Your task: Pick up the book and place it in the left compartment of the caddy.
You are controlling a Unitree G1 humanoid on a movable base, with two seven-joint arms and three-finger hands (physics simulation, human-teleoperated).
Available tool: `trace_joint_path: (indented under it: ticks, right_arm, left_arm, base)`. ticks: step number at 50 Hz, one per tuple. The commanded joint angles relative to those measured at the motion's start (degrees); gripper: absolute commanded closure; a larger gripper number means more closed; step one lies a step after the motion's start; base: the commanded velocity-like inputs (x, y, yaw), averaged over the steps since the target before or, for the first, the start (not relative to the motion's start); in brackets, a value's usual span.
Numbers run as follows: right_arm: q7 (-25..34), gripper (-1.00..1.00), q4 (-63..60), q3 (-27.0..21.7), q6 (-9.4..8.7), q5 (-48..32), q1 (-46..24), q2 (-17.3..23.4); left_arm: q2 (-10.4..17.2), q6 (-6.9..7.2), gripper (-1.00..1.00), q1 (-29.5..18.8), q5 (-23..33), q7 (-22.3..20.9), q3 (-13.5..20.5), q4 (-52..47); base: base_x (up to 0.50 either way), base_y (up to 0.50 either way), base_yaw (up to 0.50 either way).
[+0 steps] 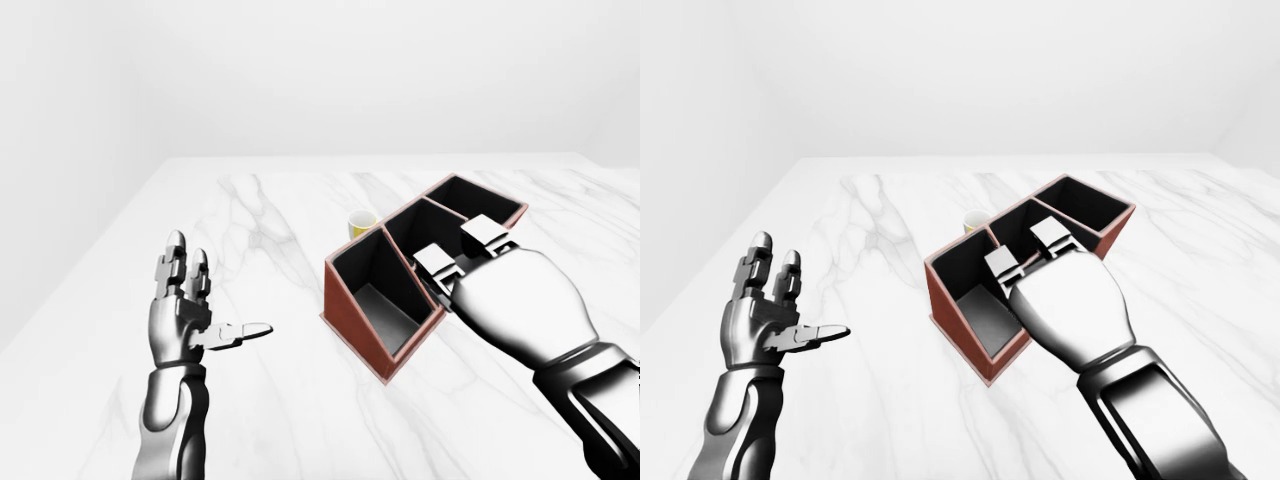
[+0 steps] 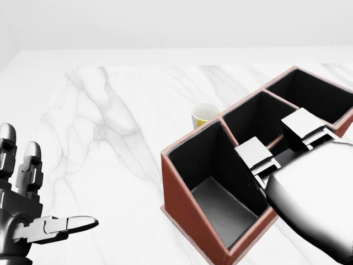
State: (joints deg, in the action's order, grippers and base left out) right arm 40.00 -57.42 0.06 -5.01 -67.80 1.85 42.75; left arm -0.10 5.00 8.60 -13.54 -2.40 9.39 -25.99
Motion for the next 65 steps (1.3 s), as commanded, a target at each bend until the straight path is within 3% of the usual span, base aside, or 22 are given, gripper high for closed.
trace_joint_path:
  ticks: [1, 16, 35, 43, 51, 65]
  right_arm:
    - [0.0, 1.00, -2.4, 2.6, 0.01, 0.0, -3.2, 4.7]
    - [0.0, 1.00, -1.9, 1.2, 0.01, 7.6, -6.1, 7.7]
    - [0.0, 1.00, 6.1, -6.0, 0.01, 11.5, -8.4, 1.0]
    - [0.0, 1.00, 6.2, -5.2, 0.01, 11.2, -8.5, -0.4]
    - [0.0, 1.00, 1.9, -4.0, 0.01, 15.7, -8.2, 2.7]
    - [0.0, 1.00, 0.2, -3.3, 0.01, 16.6, -7.2, 1.2]
  left_arm:
    - [0.0, 0.00, -1.00, 0.1, 0.1, 0.0, -0.1, 0.0]
    - [0.0, 0.00, -1.00, 0.2, 0.0, 0.0, 0.0, -0.4]
    - [0.0, 0.00, -1.00, 0.1, 0.1, 0.0, 0.0, -0.4]
    - [-0.1, 0.00, -1.00, 0.2, 0.1, 0.0, -0.1, -0.3]
    - [-0.1, 0.00, -1.00, 0.2, 0.1, 0.1, -0.1, -0.3]
    - [-0.1, 0.00, -1.00, 0.4, 0.1, 0.1, -0.2, -0.5]
  base:
    - [0.00, 0.00, 0.00]
    - [0.00, 0.00, 0.00]
    - [0.00, 0.00, 0.00]
    - [0.00, 0.00, 0.00]
    - [0.00, 0.00, 0.00]
    - [0.00, 0.00, 0.00]
